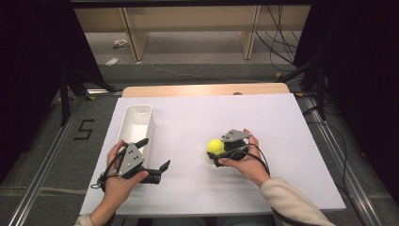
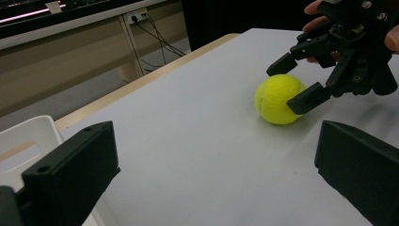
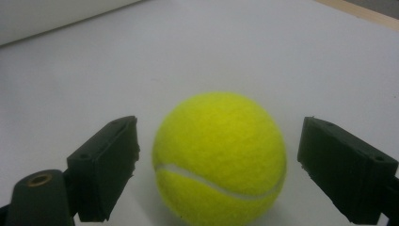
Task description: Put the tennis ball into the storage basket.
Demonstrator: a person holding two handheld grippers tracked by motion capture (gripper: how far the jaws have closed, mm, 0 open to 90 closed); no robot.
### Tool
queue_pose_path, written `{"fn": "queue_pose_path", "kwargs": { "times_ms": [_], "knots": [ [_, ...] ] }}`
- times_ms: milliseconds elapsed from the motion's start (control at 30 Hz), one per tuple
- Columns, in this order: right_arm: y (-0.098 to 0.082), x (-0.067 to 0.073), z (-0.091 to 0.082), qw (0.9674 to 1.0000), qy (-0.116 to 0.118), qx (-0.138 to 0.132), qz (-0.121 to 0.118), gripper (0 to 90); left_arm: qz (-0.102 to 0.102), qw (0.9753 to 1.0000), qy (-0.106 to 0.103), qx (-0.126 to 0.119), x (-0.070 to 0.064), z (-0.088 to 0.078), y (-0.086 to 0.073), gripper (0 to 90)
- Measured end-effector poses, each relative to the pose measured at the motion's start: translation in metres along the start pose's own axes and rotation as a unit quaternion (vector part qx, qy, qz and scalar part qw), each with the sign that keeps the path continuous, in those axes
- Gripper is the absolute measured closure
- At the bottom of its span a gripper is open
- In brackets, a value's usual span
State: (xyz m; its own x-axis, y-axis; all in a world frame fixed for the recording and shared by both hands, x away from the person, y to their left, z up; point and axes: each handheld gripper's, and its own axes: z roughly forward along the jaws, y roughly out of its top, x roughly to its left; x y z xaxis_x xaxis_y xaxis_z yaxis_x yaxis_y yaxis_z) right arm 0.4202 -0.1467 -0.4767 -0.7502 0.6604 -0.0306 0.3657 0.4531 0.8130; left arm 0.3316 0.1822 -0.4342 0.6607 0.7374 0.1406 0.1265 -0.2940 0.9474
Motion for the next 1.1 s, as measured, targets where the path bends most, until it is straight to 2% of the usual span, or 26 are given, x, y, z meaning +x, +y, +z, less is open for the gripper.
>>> {"fn": "queue_pose_path", "kwargs": {
  "times_ms": [1100],
  "knots": [
    [-0.002, -0.001, 0.021, 0.9996, 0.000, 0.027, 0.003, 14.2, 0.000, 1.0000, 0.000, 0.000, 0.000, 0.000, 0.000, 0.0]
  ]
}}
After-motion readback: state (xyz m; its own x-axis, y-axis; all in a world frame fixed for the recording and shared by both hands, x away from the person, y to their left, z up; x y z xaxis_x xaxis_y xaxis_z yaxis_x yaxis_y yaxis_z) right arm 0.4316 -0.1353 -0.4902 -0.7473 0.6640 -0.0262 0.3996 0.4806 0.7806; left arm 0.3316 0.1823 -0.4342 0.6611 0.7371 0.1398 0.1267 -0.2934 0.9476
